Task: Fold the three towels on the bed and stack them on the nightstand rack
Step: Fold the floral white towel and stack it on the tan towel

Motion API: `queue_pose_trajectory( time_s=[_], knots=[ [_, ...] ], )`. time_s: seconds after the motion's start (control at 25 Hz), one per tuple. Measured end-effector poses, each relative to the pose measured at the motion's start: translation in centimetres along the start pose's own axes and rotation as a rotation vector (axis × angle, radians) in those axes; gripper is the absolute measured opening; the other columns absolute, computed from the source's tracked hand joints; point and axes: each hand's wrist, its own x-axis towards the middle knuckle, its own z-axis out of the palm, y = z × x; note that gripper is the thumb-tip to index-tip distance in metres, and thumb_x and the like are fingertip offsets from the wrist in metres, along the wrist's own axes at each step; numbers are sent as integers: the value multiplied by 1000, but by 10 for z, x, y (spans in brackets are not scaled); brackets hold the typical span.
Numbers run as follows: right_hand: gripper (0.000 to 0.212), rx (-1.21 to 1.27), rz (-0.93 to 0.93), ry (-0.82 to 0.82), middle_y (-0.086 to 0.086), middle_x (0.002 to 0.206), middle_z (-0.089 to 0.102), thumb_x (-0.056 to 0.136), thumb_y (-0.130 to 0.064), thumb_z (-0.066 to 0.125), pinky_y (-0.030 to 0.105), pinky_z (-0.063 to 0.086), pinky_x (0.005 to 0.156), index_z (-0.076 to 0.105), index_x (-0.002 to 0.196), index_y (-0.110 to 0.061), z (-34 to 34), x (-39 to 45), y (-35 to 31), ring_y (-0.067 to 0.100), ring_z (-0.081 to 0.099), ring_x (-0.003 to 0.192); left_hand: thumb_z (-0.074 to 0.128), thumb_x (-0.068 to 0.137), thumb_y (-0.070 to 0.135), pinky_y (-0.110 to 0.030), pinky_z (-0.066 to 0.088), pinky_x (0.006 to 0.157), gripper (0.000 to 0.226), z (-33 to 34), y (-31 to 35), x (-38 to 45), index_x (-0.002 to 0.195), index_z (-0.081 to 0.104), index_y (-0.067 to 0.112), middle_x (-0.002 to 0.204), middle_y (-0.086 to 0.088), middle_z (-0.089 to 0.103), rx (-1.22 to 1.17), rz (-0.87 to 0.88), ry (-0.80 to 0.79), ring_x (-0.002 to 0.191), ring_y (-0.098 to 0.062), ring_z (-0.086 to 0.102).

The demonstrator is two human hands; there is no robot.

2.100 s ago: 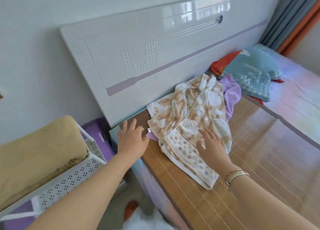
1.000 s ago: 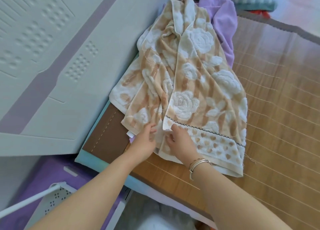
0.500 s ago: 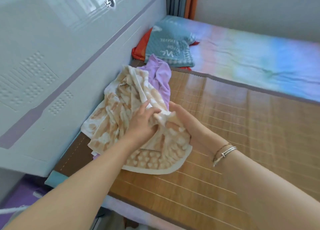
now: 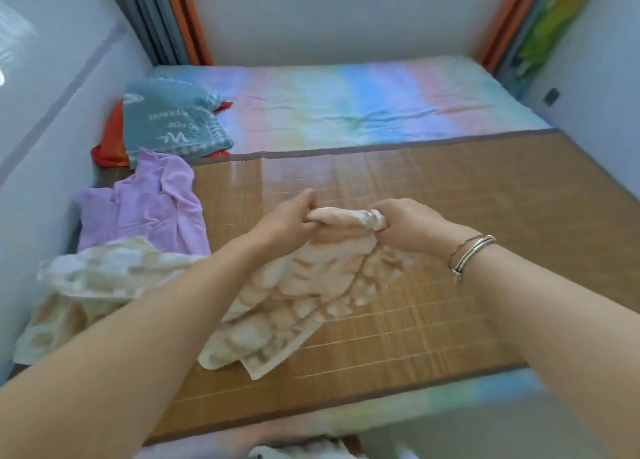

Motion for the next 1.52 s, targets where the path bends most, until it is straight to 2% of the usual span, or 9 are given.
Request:
queue_pose_trajectory(
  time_s=[0.24, 0.56, 0.68, 0.88, 1.0, 1.12, 1.28, 1.4, 1.52],
  knots=[
    [9, 77, 291, 13, -1, 71, 54, 77, -15, 52, 30, 33, 52, 48, 69, -16, 31, -75, 86, 23, 51, 68, 72, 73, 12, -23, 40, 55, 29, 78, 55, 19, 83, 46, 21, 80, 7, 53, -110, 141, -332, 71, -10, 49],
    [3, 458, 327, 7, -1, 68, 58, 75, -9, 56, 21, 38, 51, 55, 75, -12, 61, -90, 130, 12, 54, 61, 60, 78, 13, -27, 44, 66, 14, 134, 102, 32, 87, 50, 15, 83, 0, 58, -210, 218, -361, 77, -13, 52],
    [22, 432, 268, 148, -2, 63, 44, 73, 3, 44, 26, 30, 51, 39, 63, -16, 52, -73, 154, 15, 39, 59, 67, 74, 12, -14, 42, 60, 24, 132, 104, 40, 93, 54, 14, 84, 5, 57, -88, 189, -360, 78, -13, 53],
    [17, 357, 140, 172, -2, 66, 44, 78, -7, 42, 33, 32, 56, 33, 73, -20, 23, -45, 199, 20, 37, 59, 56, 86, 22, -28, 41, 64, 19, 134, 77, 56, 70, 49, 28, 88, 2, 59, 473, -150, -343, 82, -21, 55],
    [18, 199, 9, 10, -2, 69, 55, 84, -30, 50, 30, 36, 51, 36, 90, -20, 3, -45, 241, 18, 45, 54, 43, 95, 39, -35, 45, 73, 21, 148, 76, 58, 83, 49, 23, 97, -1, 59, 431, -405, -250, 88, -25, 55],
    [33, -116, -58, -146, -6, 75, 61, 79, -44, 58, 29, 34, 52, 40, 96, -21, 1, -43, 281, 18, 58, 65, 35, 99, 33, -36, 39, 68, 22, 166, 94, 61, 88, 44, 17, 94, -4, 57, 307, -443, -136, 86, -27, 54],
    [5, -95, 238, -45, 3, 89, 59, 84, -16, 50, 29, 36, 60, 48, 88, -16, 1, -28, 321, 28, 57, 83, 63, 88, 38, -29, 37, 62, 25, 181, 135, 62, 82, 45, 20, 83, 3, 53, -45, -333, -170, 76, -19, 51],
    [12, 15, 516, 4, 12, 100, 62, 89, -14, 46, 32, 42, 70, 55, 98, -12, 1, -27, 349, 33, 61, 95, 70, 76, 18, -29, 42, 60, 21, 180, 133, 70, 81, 50, 19, 89, -1, 59, 219, -322, -360, 78, -19, 57],
    [25, 308, 687, -14, 21, 112, 62, 88, -10, 46, 38, 50, 80, 58, 109, -3, 25, -25, 374, 38, 61, 102, 50, 82, 15, -28, 42, 61, 12, 186, 124, 78, 79, 58, 24, 87, 1, 63, 542, -438, -272, 84, -22, 61]
  ],
)
